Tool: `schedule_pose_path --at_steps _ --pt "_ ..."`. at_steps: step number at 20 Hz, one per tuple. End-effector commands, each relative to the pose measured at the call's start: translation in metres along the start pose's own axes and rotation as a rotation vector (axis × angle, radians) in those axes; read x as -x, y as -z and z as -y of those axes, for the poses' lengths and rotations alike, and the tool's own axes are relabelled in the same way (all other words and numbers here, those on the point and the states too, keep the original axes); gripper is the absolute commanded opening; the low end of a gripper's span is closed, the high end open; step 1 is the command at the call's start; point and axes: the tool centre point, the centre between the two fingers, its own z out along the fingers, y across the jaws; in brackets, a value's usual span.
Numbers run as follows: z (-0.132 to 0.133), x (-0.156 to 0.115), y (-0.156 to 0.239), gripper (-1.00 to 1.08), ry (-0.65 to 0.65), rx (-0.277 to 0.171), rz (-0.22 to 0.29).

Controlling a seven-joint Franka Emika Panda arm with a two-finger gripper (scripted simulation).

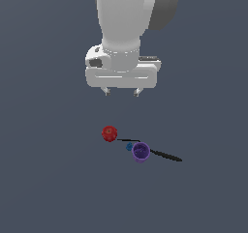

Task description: Pick up a designated object from a clutter of objects.

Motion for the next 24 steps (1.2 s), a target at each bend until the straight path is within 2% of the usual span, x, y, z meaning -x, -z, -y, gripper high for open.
schedule_pose_path --at_steps 1,10,15,24 --pt "0.000 0.000 0.000 1.00 0.000 0.000 0.000" --pt "0.012 -0.008 0.019 1.00 0.016 -0.031 -0.039" --pt "0.012 -0.008 0.019 1.00 0.016 -0.030 -0.039" --pt "0.004 -0.014 -0.007 1.00 0.004 -0.028 -0.036"
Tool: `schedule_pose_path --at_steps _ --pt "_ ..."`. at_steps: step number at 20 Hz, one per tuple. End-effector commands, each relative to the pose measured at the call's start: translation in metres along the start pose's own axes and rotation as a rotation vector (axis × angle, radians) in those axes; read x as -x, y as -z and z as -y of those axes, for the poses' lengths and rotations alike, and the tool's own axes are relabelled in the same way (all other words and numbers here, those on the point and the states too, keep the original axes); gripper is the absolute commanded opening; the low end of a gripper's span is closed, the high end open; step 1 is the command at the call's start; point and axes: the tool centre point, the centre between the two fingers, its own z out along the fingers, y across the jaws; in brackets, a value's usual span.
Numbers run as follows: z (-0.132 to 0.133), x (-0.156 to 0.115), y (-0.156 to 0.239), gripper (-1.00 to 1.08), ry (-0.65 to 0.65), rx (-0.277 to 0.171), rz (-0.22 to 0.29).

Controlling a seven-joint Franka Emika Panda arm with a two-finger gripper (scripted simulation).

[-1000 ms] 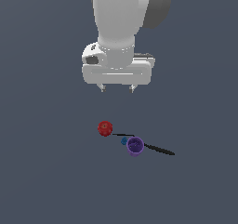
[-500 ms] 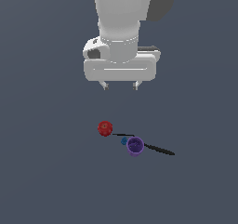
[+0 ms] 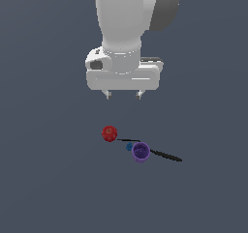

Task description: Pick up a designated object from a clutter of objects.

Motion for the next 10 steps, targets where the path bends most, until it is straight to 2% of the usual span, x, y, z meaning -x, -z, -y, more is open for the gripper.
schedule_pose_path --at_steps 1,10 --pt "-0.005 -0.002 -0.013 1.00 -0.006 0.001 0.003" --pt "-0.033 -0.008 -0.093 1.00 -0.040 0.011 0.014"
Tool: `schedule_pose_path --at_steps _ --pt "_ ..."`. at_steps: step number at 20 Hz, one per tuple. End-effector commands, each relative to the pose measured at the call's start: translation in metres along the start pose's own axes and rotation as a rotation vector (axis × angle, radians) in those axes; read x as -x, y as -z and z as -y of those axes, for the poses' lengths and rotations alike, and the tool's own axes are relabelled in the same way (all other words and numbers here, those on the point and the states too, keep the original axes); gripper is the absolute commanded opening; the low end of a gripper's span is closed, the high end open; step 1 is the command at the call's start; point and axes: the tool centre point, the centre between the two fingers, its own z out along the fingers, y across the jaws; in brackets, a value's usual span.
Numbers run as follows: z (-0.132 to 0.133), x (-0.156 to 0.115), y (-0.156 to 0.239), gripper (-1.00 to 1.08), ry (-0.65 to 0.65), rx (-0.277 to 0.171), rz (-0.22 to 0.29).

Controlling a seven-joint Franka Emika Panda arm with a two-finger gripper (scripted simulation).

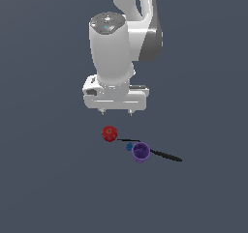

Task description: Pick up a designated object from a clutter of objects.

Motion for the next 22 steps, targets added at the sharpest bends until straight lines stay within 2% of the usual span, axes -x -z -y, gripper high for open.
schedule_pose_path --at_steps 1,6,11,16,22 --pt "-0.010 0.000 -0.028 1.00 -0.012 0.004 0.005" --pt "-0.028 0.004 -0.080 1.00 -0.033 0.012 0.012" --pt "-0.041 0.011 -0.114 1.00 -0.046 0.019 0.017" --pt "-0.048 0.016 -0.134 1.00 -0.054 0.023 0.021" --pt "-0.049 0.017 -0.138 1.00 -0.055 0.023 0.022"
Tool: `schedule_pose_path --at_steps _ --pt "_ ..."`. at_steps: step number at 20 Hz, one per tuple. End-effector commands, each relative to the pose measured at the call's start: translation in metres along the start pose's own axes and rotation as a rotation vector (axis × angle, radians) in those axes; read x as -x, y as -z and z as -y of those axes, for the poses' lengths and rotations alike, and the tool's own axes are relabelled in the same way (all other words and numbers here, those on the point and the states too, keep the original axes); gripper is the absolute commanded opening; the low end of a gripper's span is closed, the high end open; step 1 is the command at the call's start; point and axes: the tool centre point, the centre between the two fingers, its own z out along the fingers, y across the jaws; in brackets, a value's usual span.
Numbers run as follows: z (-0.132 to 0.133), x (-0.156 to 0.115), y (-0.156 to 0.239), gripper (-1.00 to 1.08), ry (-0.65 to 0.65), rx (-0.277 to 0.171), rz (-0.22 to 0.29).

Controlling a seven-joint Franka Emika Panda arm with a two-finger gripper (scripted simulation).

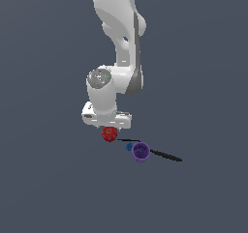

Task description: Pick up a designated object from a clutter of objects.

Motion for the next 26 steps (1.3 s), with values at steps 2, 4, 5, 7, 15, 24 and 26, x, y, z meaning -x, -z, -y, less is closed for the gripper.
schedule_pose_path --at_steps 2,4,5,7,15,24,26 --pt "0.000 0.000 -0.003 1.00 0.000 0.000 -0.001" --pt "0.000 0.000 -0.008 1.00 0.000 0.000 -0.001" --pt "0.000 0.000 -0.012 1.00 0.000 0.000 -0.001" --pt "0.000 0.001 -0.021 1.00 0.000 0.000 -0.001" --pt "0.000 0.000 -0.050 1.00 0.000 0.000 -0.001" --pt "0.000 0.000 -0.051 -1.00 0.000 0.000 -0.001" --pt "0.000 0.000 -0.051 -1.00 0.000 0.000 -0.001"
